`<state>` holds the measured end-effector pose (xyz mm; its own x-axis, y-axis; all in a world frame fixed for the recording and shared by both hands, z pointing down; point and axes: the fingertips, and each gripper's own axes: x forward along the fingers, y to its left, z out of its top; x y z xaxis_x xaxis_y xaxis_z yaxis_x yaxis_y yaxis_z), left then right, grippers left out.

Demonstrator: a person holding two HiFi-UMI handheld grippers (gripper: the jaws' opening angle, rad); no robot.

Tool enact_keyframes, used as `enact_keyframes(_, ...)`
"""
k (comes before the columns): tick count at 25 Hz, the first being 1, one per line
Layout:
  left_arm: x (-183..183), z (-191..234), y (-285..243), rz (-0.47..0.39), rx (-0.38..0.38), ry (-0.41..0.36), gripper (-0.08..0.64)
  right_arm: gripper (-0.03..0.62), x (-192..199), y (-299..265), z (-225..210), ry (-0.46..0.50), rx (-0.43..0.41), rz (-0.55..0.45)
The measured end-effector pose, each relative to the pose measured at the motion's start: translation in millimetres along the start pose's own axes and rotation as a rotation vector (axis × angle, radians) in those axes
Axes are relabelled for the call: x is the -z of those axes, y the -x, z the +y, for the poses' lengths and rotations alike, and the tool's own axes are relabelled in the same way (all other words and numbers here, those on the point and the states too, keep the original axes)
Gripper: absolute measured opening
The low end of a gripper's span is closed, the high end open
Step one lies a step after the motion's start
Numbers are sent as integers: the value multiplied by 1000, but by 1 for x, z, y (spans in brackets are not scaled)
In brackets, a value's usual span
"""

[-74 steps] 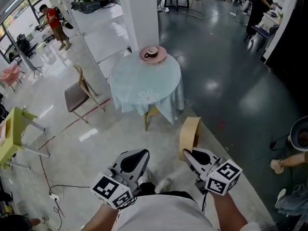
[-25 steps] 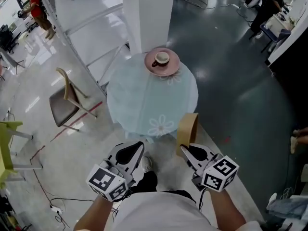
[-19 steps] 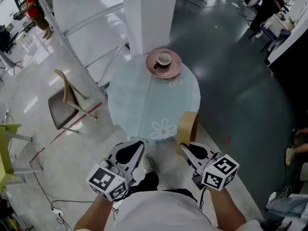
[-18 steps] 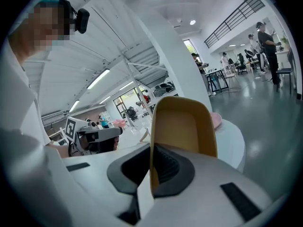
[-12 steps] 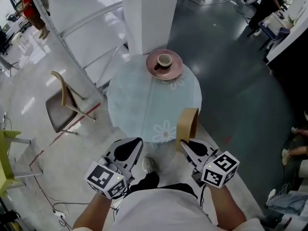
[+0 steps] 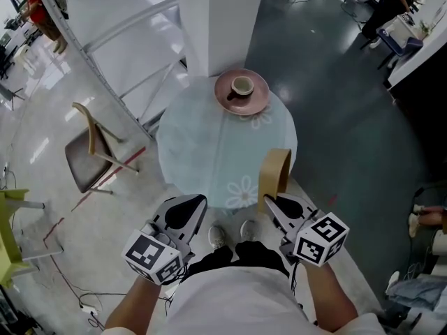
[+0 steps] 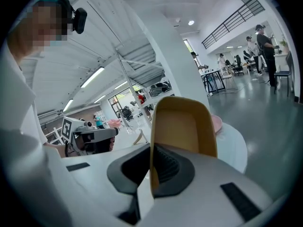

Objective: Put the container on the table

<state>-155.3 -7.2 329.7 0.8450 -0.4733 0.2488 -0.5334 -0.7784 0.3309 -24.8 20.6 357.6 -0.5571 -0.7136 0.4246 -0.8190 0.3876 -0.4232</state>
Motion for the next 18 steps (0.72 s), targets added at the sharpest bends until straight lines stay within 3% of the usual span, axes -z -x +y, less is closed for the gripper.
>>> enact_keyframes(9, -6, 11, -10, 0, -5, -2, 21, 23, -8, -13, -15, 2, 6, 5)
enact_keyframes(18, -8, 30, -43, 17, -30, 16, 21, 23, -19, -35, -60, 11, 3, 35)
